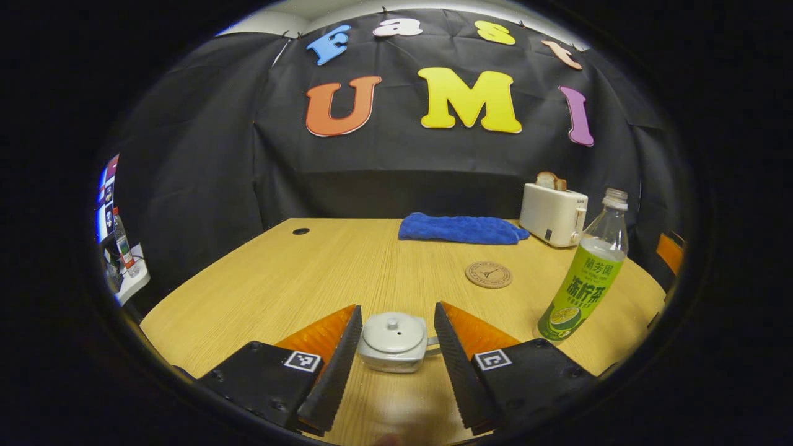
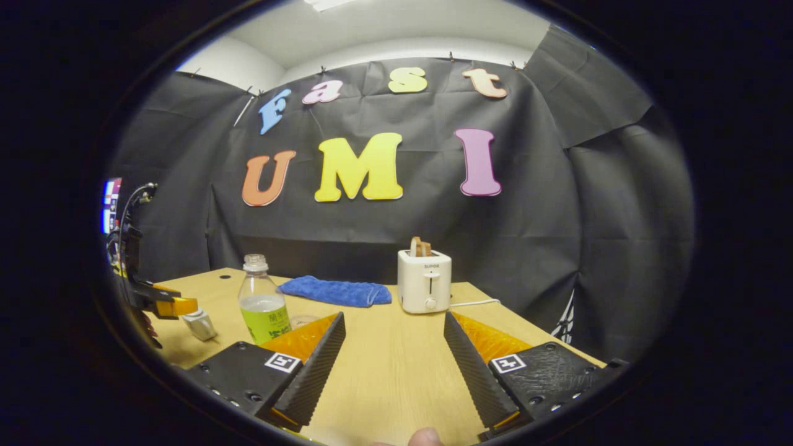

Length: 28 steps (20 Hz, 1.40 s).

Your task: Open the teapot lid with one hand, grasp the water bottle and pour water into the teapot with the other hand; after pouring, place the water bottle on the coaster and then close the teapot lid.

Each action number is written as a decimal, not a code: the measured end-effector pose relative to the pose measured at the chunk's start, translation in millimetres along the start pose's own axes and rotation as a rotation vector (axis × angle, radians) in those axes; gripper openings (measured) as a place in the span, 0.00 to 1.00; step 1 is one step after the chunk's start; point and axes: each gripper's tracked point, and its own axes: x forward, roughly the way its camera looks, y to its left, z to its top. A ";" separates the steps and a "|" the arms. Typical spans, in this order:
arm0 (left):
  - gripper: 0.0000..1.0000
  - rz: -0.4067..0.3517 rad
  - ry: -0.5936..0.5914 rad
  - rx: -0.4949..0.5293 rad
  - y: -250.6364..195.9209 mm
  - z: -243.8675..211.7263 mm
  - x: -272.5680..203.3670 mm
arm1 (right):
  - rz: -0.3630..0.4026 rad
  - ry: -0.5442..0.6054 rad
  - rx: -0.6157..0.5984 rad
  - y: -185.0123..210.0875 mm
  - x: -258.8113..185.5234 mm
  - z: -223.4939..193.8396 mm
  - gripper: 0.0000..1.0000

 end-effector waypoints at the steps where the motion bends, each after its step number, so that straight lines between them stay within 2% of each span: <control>1: 0.69 0.002 0.009 0.000 0.5 -1.6 3.6 | -0.002 0.003 -0.004 -0.4 1.0 -1.5 0.95; 4: 0.55 0.029 -0.002 0.007 6.1 2.3 7.7 | -0.001 0.011 -0.022 1.4 3.9 -1.7 0.95; 7: 0.29 0.045 -0.004 0.011 9.2 2.7 10.1 | 0.015 0.009 -0.042 8.1 4.3 -2.2 0.98; 8: 0.24 0.040 -0.003 0.016 7.4 3.4 10.1 | 0.024 0.007 -0.045 11.4 4.3 -1.5 0.95; 11: 0.08 0.031 -0.021 0.023 5.7 7.7 11.4 | 0.100 0.023 -0.040 34.9 2.6 -7.0 0.95; 13: 0.03 0.009 -0.037 0.000 3.9 12.2 10.2 | 0.184 0.046 -0.021 55.4 -1.4 -12.4 0.96; 20: 0.03 -0.016 -0.105 -0.020 9.7 34.8 -15.4 | 0.284 0.078 -0.028 88.3 -7.9 -23.0 0.96; 23: 0.03 -0.031 -0.129 -0.020 8.0 39.8 -33.1 | 0.347 0.118 -0.018 115.5 -7.0 -35.8 0.97; 28: 0.02 -0.024 -0.171 -0.010 14.7 46.8 -61.3 | 0.351 0.169 0.015 146.0 19.0 -52.7 0.97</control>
